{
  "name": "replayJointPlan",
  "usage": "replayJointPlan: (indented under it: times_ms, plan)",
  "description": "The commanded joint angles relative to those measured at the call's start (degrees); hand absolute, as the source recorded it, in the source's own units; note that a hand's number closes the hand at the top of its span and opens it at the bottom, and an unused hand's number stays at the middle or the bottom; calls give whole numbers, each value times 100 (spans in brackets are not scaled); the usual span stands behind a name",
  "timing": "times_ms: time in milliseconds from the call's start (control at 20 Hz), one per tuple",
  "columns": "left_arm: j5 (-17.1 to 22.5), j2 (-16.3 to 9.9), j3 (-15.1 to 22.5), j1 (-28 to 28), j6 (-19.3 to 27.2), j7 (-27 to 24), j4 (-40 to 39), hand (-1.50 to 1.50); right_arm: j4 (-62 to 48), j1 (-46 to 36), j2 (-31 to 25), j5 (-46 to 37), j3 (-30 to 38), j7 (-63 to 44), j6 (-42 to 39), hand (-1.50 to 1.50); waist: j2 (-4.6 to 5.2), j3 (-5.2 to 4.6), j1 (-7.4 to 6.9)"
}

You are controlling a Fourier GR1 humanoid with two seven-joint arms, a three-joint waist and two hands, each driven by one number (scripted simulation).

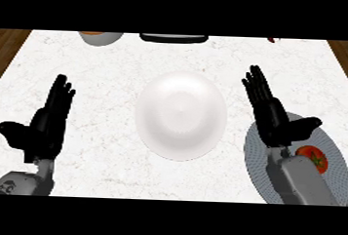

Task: Pick the tomato from the placemat and place it in the plate

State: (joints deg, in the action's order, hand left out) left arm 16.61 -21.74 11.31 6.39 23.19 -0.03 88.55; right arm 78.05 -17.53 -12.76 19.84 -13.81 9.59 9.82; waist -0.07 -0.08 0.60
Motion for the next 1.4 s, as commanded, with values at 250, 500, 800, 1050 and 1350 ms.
replayJointPlan:
  times_ms: [250,500,800,1050,1350]
  plan:
    - [-2,-488,-165,15,-437,402,-394,0,270,602,-2405,760,957,1443,-3406,150,28,40,216]
    - [201,-416,-128,156,-673,614,-545,0,-841,1122,-2327,190,2100,3429,-2241,-150,78,57,235]
    - [92,-360,9,107,-968,374,-817,0,-2219,1655,-3036,-1316,1763,5759,-3004,-150,68,34,-42]
    - [7,-294,87,192,-957,650,-564,0,-3108,1207,-3258,-2078,1613,6108,-2442,-150,35,28,-170]
    - [107,-401,-339,479,-1315,636,-1088,0,-2764,1283,-3411,-2522,1476,5754,-2111,-150,15,9,-58]
